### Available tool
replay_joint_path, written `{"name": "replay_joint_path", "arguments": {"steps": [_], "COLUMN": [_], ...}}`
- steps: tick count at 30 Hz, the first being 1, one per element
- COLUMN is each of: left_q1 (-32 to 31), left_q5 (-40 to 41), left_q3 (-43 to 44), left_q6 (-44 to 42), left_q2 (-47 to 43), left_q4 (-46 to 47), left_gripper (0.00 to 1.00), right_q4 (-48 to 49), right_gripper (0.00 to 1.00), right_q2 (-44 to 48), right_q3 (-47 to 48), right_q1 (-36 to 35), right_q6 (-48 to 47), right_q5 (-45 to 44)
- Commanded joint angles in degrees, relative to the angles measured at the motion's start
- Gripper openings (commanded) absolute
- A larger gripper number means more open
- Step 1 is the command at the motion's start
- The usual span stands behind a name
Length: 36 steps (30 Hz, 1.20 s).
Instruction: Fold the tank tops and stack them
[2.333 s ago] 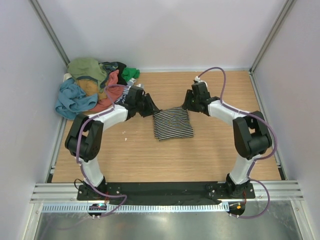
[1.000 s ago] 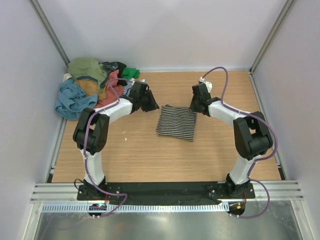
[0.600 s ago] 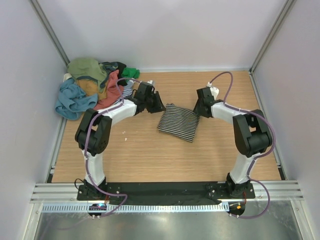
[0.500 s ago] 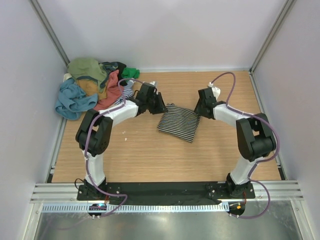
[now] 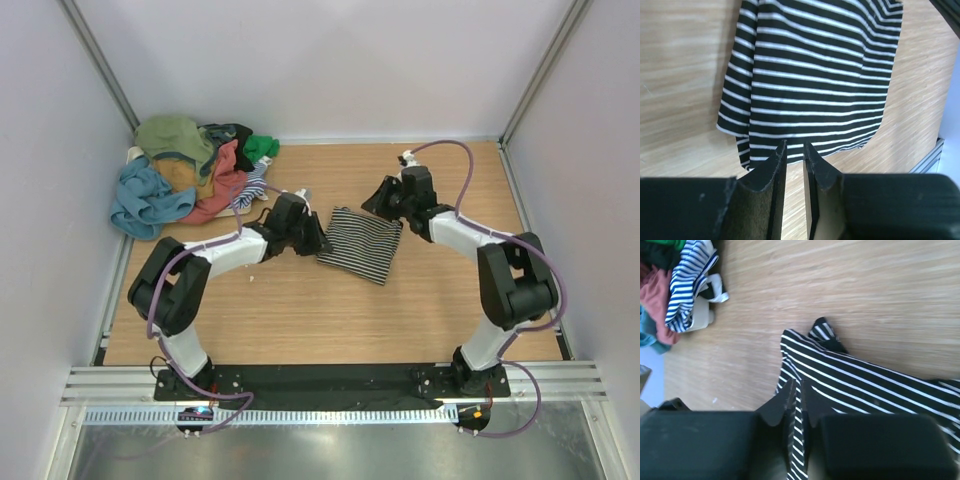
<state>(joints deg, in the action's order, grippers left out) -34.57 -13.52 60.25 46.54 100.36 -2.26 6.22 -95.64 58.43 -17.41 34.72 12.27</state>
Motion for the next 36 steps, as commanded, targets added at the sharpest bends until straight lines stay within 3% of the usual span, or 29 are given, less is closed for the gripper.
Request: {"name": "replay_joint_path", "arguments": {"steps": [1,12,26,31,36], "left_q1": [-1.12,-1.91,-2.0,-3.66,-6.56], "left_q5": [-0.98,-1.33,1.83,7.27,8.86], "left_q3": [-2.15,-4.61,-8.91,-11.82,-10.59], "left_q6": [1.62,1.62,0.92,-0.39,-1.54], "left_q2": [-2.8,-0.69,5.64,-0.41,-6.65], "left_q4": [6.12,9.03,12.02,11.07,6.84], "left_gripper": [0.2,0.17,0.13,0.12,0.13], "right_q4": [7.22,18.21,22.35,20.42,17.34], "right_gripper": [0.12,0.04,0.04,0.07,0.15], "right_q2": [-4.99,-17.02,-29.61,-26.37,-14.79], "right_q3": [3.7,5.99,9.94,9.68,5.21], "right_q1": [-0.26,-1.22,2.55,2.56,2.56], "right_q6": [4.3,10.98,14.68,12.83,10.02], "right_q5": [11.45,19.45,18.93,18.93,16.74]}}
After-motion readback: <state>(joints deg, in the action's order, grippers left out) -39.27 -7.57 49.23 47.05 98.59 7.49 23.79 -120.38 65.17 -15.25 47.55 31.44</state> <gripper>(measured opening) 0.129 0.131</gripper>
